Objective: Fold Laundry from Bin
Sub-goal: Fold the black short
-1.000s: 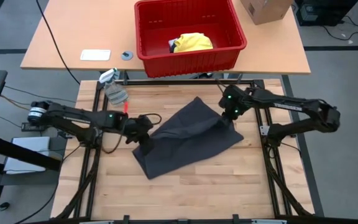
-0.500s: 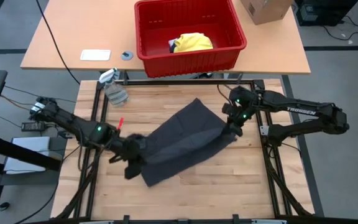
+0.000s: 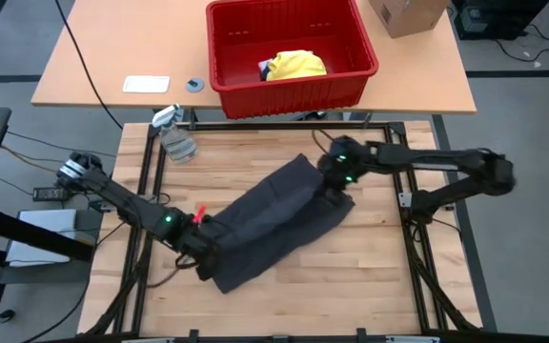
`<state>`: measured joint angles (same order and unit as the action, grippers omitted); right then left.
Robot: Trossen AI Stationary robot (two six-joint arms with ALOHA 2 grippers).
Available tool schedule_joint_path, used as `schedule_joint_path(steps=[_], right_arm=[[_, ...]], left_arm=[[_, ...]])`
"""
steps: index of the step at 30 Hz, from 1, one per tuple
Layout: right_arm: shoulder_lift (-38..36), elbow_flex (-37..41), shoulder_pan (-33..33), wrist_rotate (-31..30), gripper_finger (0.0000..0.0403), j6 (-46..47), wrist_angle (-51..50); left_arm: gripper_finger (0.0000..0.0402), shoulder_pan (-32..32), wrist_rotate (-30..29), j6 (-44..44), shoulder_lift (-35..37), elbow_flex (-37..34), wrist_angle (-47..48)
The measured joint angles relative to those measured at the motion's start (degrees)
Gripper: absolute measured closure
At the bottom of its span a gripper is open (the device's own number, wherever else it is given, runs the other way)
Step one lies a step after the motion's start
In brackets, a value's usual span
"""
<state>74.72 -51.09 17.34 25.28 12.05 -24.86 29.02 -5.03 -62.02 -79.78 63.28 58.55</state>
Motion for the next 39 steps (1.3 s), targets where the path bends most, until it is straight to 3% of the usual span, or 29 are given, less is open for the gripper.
schedule_joint_path(steps=[3,6,12,19,31,35,39], right_arm=[[7.48,0.0,3.04,0.53,0.0391,-1.26,2.93],[12.99,0.02,6.16,0.29,0.0391,-0.63,3.4],[17.03,-0.37,11.4,3.46,0.0369,1.9,9.42],[15.54,-2.81,15.74,-4.85,0.0328,1.82,17.25],[14.86,-4.44,18.74,-8.96,0.0214,-0.2,17.04],[14.86,-4.44,17.83,-7.53,0.0205,-0.59,16.9],[14.86,-4.44,14.79,0.01,0.0208,-2.96,13.52]], left_arm=[[0.0401,-1.48,-2.82,-5.24,-0.47,-0.02,6.91],[0.0393,-4.2,-3.25,-5.33,-0.51,-0.02,7.94],[0.0376,-9.25,-3.73,-1.75,-0.85,-0.02,8.54],[0.034,-14.14,-7.85,-2.99,-0.94,-0.02,14.0],[0.0199,-16.41,-7.61,-8.14,-0.86,-0.02,15.57],[0.0179,-14.97,-4.02,-13.6,-0.86,-0.02,16.36],[0.0185,-12.08,-2.89,-16.89,-0.83,-0.02,12.43]])
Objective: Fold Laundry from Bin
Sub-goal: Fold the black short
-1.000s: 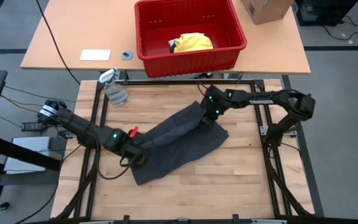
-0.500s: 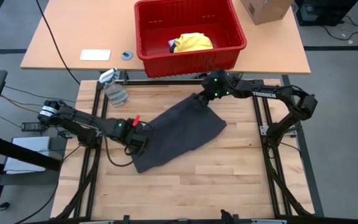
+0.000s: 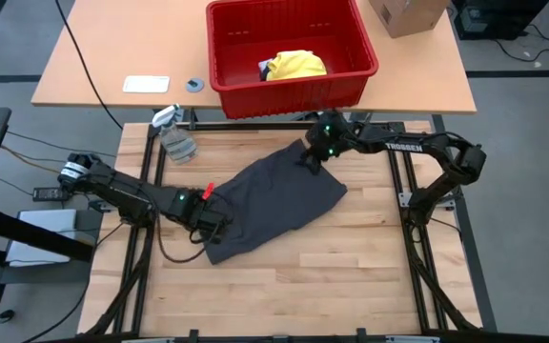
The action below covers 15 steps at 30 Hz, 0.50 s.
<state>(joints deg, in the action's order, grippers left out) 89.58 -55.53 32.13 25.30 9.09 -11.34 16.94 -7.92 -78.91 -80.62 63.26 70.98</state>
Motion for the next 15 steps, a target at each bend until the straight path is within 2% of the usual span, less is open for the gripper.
schedule_joint_path(steps=[3,5,9,12,15], right_arm=[[0.0,0.09,-3.0,1.15,0.0208,-4.29,-5.39],[0.0,1.14,-4.86,0.43,0.0208,-5.65,-6.3],[0.02,4.57,-7.7,0.01,0.0208,-1.2,-6.39],[0.02,7.05,-9.35,-3.4,0.0208,-0.31,-6.23],[0.02,9.69,-9.8,-6.85,0.0208,0.79,-5.22]], left_arm=[[0.0198,2.58,-2.24,-0.01,0.0,0.0,-8.64],[0.0206,4.09,-5.75,0.72,-0.27,0.02,-17.02],[0.0215,4.76,-13.63,5.31,-3.47,0.13,-29.29],[0.0218,3.87,-13.62,7.32,-7.15,0.13,-33.34],[0.0219,2.56,-10.68,9.68,-11.03,0.09,-36.41]])
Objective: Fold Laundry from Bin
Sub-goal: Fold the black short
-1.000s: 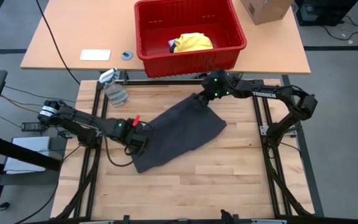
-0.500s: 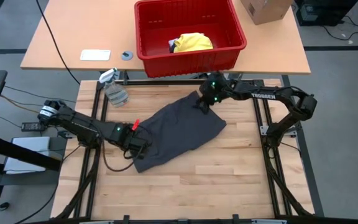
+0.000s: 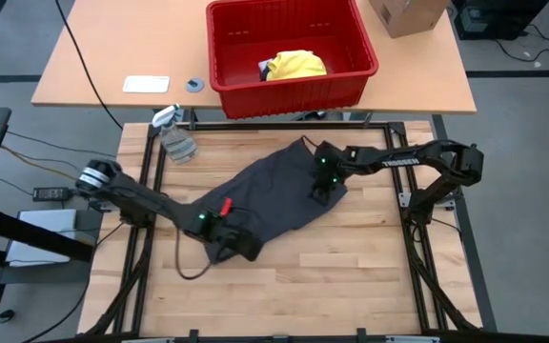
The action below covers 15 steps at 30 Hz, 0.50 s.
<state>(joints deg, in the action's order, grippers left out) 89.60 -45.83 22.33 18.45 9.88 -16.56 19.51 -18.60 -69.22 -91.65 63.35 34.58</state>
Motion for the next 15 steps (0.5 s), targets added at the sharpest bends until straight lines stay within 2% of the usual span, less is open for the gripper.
schedule_joint_path(steps=[8,11,15], right_arm=[[-0.35,8.14,-1.0,-0.16,0.0213,5.55,1.77],[-1.17,10.9,-3.16,3.1,0.0218,8.53,1.81],[-2.13,12.71,-7.07,12.76,0.0224,12.33,0.97]], left_arm=[[0.0219,-2.23,5.38,-1.04,-7.03,-0.04,-0.68],[0.0219,-2.41,9.7,-0.35,-7.89,-0.05,-1.16],[0.022,-1.15,12.63,-0.93,-7.79,-0.04,-2.13]])
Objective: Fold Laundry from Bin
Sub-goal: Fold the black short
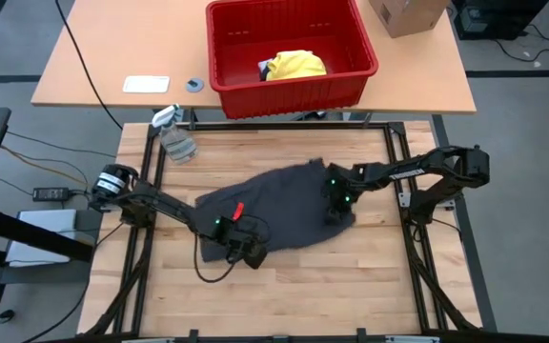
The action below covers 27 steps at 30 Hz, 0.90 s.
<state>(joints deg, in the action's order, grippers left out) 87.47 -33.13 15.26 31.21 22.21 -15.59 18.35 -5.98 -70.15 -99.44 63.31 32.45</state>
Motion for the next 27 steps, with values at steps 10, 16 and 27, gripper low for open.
schedule_joint_path(steps=[10,16,27], right_arm=[[0.1,-4.25,-8.87,5.73,0.0227,4.79,6.88],[0.34,-5.83,-8.42,-13.7,0.0227,2.37,6.57],[0.45,-4.6,-9.84,-20.36,0.0227,7.18,1.52]], left_arm=[[0.0255,2.07,0.28,-0.96,0.58,7.19,8.63],[0.0258,2.21,1.64,0.25,0.61,8.85,14.57],[0.0258,-1.1,4.64,12.34,0.59,2.08,7.42]])
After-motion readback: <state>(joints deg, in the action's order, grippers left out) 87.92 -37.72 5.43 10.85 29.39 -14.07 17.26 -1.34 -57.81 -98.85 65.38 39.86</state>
